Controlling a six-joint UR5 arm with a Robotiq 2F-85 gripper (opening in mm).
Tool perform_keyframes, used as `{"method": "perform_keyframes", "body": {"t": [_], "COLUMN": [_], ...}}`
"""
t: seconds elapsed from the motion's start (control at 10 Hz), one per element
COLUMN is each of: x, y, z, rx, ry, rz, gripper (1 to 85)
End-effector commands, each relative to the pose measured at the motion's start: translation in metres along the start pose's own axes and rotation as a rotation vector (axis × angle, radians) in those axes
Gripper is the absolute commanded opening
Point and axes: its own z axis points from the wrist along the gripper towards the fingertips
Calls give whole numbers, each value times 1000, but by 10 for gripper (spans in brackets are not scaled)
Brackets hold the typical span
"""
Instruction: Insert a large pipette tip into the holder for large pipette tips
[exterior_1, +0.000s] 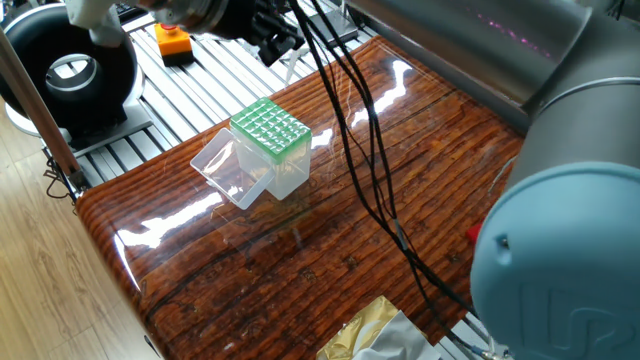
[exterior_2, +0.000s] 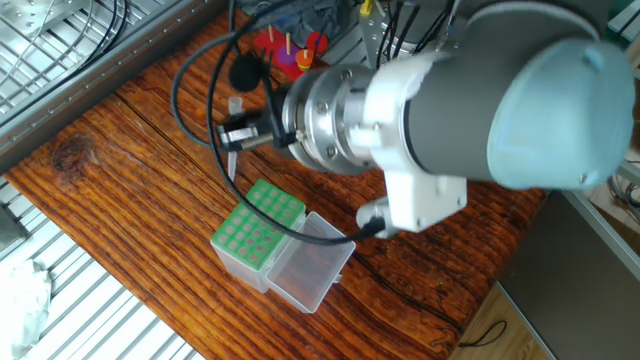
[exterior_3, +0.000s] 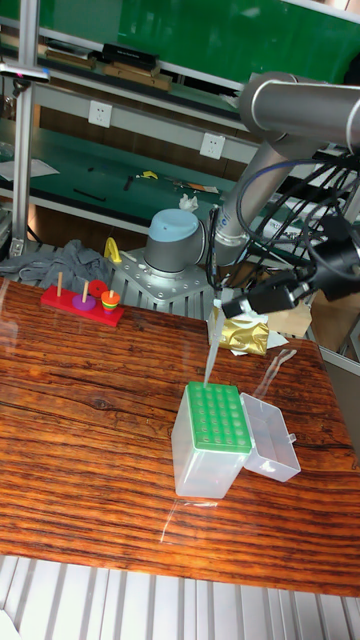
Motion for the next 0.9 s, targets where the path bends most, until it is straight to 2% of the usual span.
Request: {"method": "perform_keyframes", "body": {"t": [0.0,0.4,0.8], "x": [-25,-32,-43], "y": [9,6,9], "z": [4,11,20], "rx": [-23,-8,-19], "ry": [-29,-32,-61], "rz": [6,11,16], "gripper": [10,10,10]}}
